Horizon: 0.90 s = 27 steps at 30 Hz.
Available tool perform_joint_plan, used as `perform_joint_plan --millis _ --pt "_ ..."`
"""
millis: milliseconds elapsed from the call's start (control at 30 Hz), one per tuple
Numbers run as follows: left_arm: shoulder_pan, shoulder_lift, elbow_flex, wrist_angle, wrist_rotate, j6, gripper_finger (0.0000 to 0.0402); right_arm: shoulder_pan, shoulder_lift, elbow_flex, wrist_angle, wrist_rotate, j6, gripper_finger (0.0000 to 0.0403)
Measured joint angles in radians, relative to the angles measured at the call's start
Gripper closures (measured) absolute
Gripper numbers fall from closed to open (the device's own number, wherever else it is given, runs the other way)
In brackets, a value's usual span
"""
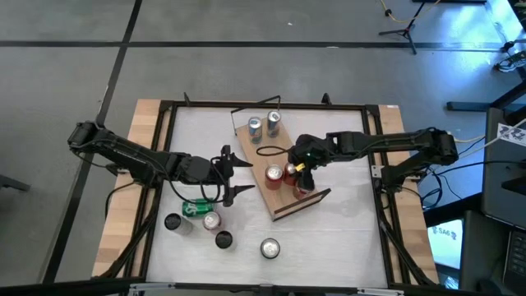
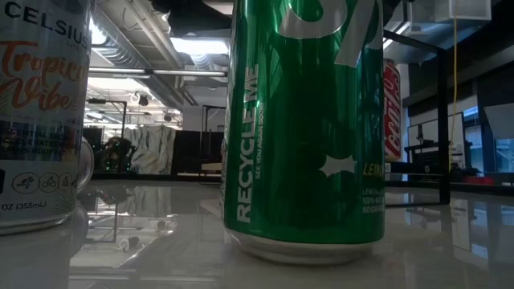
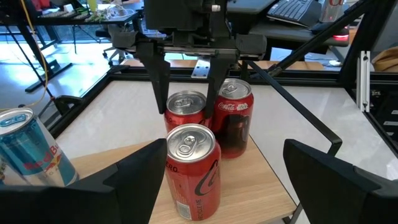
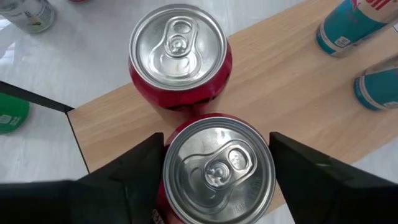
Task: Place canned beverage on shelf
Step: Put the red and black soda can on the shelf aligned with the other red and black soda can
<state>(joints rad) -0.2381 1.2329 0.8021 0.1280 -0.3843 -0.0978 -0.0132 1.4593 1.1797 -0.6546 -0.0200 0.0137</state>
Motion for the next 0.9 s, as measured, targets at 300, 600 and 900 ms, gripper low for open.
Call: perform_joint_plan --millis 300,600,900 --pt "0.0 0.0 0.0 0.0 0.0 0.0 0.009 0.0 0.0 0.0 0.0 0.002 0.0 0.0126" --pt "0.0 0.0 0.0 0.0 0.0 0.0 0.009 0.0 0.0 0.0 0.001 0.002 -0.001 0.0125" --pt "0.0 0.0 0.0 0.0 0.0 0.0 0.009 0.0 0.0 0.0 0.002 0.001 -0.001 0.0125"
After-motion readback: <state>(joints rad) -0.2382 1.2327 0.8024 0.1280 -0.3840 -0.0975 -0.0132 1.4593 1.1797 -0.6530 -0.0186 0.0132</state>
